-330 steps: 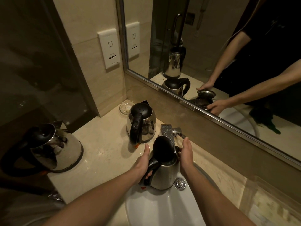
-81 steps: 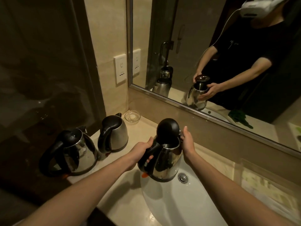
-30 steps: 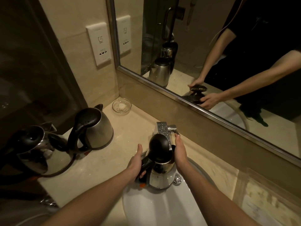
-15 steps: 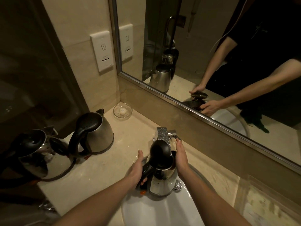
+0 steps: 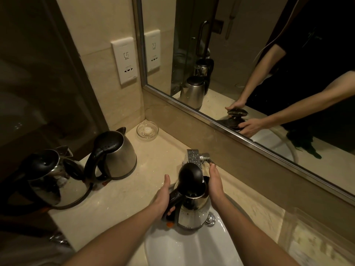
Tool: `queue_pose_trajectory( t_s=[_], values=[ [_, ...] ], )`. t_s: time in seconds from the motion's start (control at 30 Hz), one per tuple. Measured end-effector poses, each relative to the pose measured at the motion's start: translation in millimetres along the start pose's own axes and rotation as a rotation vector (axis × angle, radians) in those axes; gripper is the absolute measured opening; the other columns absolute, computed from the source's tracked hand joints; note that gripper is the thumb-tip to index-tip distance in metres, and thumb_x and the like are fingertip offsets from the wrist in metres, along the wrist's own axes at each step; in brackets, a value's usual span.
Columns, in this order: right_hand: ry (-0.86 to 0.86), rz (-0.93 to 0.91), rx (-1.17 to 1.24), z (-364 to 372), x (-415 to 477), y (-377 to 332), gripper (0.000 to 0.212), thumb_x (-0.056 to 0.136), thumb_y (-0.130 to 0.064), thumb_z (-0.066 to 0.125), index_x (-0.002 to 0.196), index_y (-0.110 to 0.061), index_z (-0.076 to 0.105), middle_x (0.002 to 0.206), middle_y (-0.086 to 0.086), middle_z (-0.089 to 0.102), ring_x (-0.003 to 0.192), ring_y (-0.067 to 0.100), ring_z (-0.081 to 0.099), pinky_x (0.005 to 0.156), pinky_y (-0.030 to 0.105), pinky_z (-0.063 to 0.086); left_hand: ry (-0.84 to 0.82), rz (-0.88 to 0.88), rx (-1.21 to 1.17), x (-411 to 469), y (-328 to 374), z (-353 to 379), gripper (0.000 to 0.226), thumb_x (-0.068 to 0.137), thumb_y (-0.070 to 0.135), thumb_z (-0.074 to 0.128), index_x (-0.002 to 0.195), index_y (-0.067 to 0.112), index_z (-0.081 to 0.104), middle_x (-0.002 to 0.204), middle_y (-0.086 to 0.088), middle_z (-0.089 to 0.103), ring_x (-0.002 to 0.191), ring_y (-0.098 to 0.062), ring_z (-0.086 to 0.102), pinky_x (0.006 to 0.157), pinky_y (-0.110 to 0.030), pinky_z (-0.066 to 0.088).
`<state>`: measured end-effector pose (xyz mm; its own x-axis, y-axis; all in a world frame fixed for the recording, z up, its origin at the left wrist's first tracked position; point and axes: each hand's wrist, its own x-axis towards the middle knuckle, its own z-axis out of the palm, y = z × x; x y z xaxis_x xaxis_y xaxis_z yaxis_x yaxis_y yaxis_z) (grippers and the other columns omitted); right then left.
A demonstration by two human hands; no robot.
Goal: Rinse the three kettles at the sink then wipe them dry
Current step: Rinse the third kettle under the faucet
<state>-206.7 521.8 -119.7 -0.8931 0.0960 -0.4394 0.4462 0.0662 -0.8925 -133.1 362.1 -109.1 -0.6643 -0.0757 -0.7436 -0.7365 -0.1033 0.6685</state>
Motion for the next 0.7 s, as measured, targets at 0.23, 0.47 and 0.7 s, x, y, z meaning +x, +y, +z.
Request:
queue_pose_trajectory(
  t_s=[0.23,0.47,0.7],
  values=[
    [0.001,0.019,0.031,0.4,8.8,7.9,0.105,0.06,-0.1,0.031,0.145,-0.041,0.045,0.149,-0.002,0.05,0.138,0.024,0.045,0.117,0.053,0.03,0.001,-0.038,0.022,8.4,-0.7,-4.7,0.086,0.088,0.084,0.016,0.072,0.009,0.056,0.051,-0.008,0.052,0.038,-0.018,0.044,0.043,-0.025,0.036],
    [0.018,-0.01,0.015,0.8,-6.0,-9.6,0.064,0.099,-0.067,0.028,0.15,-0.031,0.041,0.154,0.0,0.042,0.143,0.026,0.037,0.117,0.047,0.027,0.009,-0.045,0.015,11.5,1.1,-6.7,0.085,0.088,0.084,0.017,0.072,0.008,0.052,0.05,-0.007,0.052,0.037,-0.018,0.044,0.043,-0.024,0.037],
    [0.015,-0.015,-0.02,0.5,3.5,1.1,0.088,0.073,-0.086,0.025,0.145,-0.039,0.044,0.15,-0.006,0.047,0.137,0.024,0.046,0.116,0.054,0.03,0.037,-0.052,0.013,11.6,2.1,-4.3,0.083,0.089,0.083,0.018,0.065,0.01,0.049,0.05,-0.006,0.053,0.037,-0.018,0.046,0.044,-0.025,0.038]
  ],
)
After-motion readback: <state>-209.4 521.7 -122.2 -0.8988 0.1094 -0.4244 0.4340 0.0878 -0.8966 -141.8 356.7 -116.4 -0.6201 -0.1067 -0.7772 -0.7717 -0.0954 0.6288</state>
